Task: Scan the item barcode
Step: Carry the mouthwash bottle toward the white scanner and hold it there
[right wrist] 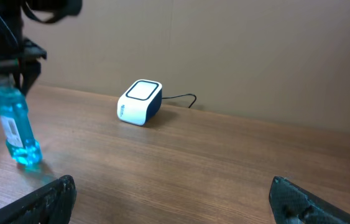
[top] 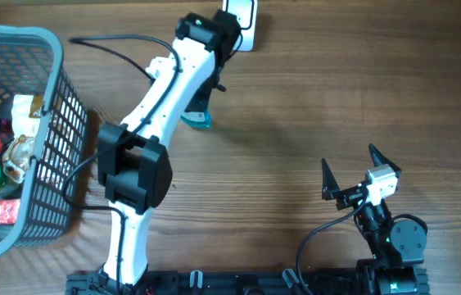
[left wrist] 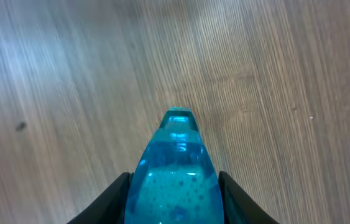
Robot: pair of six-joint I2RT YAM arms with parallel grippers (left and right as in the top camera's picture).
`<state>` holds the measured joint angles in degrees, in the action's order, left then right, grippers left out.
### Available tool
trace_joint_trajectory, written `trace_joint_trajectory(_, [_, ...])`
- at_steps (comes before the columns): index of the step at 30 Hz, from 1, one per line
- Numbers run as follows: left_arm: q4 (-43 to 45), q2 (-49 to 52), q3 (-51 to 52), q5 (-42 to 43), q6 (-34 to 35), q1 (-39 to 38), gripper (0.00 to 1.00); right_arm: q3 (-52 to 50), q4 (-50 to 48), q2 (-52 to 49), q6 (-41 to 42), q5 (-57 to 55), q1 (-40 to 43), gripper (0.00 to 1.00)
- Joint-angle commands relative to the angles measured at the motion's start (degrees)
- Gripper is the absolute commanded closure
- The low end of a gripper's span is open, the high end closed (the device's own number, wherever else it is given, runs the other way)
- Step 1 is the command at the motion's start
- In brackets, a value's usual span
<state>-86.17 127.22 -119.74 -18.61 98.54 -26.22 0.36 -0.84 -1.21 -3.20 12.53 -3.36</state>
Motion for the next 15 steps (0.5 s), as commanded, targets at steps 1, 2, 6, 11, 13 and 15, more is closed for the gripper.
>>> trace_joint_trajectory(1, [3.1, -0.4, 4.5, -1.9, 3.9, -1.3, 0.62, -0.1, -0.1, 0.4, 0.6, -0.5, -0.3, 0.00])
trace_joint_trajectory(2, [3.4, -0.4, 5.3, -1.8, 5.1, -1.3, 0.62, -0.1, -0.1, 0.4, 0.6, -0.5, -0.3, 0.00])
trace_joint_trajectory(6, [5.5, -0.4, 5.5, -1.8, 5.7, -1.3, 0.62, -0.1, -0.1, 0.4, 0.6, -0.5, -0.3, 0.00])
trace_joint_trajectory(11, [6.1, -0.4, 5.5, 3.2, 16.5, -1.3, 0.46, -0.1, -0.1, 0.4, 0.6, -0.5, -0.3, 0.00])
trace_joint_trajectory(13, [6.9, -0.4, 5.5, 3.7, 17.6, -1.3, 0.49, -0.1, -0.1, 0.4, 0.6, -0.5, -0.3, 0.00])
trace_joint_trajectory(15, [6.9, -0.4, 5.5, 3.6, 17.6, -1.3, 0.37, -0.1, -0.1, 0.4, 0.6, -0.5, -0.3, 0.00])
